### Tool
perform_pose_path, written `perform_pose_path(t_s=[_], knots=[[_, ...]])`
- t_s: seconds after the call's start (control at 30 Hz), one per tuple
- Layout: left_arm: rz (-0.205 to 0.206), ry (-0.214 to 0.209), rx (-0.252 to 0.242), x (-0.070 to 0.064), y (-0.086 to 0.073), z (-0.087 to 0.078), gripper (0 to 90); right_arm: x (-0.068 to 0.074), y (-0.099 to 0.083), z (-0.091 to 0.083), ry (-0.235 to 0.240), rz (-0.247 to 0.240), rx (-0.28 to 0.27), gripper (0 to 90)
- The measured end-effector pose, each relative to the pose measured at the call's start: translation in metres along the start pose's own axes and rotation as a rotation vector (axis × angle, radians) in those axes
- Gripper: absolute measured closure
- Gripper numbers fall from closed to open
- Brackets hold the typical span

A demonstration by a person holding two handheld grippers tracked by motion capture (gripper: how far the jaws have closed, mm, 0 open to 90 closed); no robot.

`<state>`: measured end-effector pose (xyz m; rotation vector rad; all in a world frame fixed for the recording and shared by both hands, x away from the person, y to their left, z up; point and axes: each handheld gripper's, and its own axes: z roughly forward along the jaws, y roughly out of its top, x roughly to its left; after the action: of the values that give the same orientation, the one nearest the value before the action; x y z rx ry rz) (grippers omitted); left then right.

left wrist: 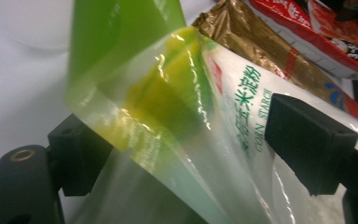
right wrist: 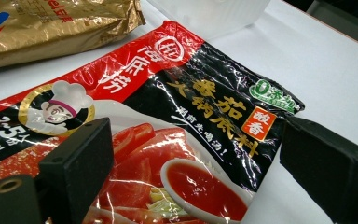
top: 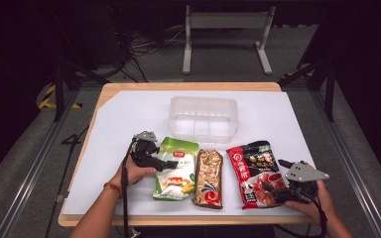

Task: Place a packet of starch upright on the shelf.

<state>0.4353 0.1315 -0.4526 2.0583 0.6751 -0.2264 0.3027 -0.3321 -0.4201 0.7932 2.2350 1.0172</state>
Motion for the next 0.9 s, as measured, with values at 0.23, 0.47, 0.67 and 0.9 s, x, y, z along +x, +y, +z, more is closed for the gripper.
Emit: perform_pose_path(t_s=[0.23,0.47,0.67,0.9], knots=[[-0.045,-0.066,0.033,-0.006,0.001,0.008,20.4,0.001,0.001,0.001,0.011,-0.003,0.002,10.3],[-0.032,-0.114,0.042,-0.012,0.006,0.009,50.7,0.001,0.000,0.003,0.019,-0.009,0.012,10.2],[0.003,-0.052,0.031,-0.018,0.007,0.006,70.6,0.003,0.000,0.003,0.024,-0.015,0.021,10.3],[0.075,0.014,0.009,-0.033,0.009,0.002,82.4,0.002,0.000,0.003,0.025,-0.013,0.017,10.2]])
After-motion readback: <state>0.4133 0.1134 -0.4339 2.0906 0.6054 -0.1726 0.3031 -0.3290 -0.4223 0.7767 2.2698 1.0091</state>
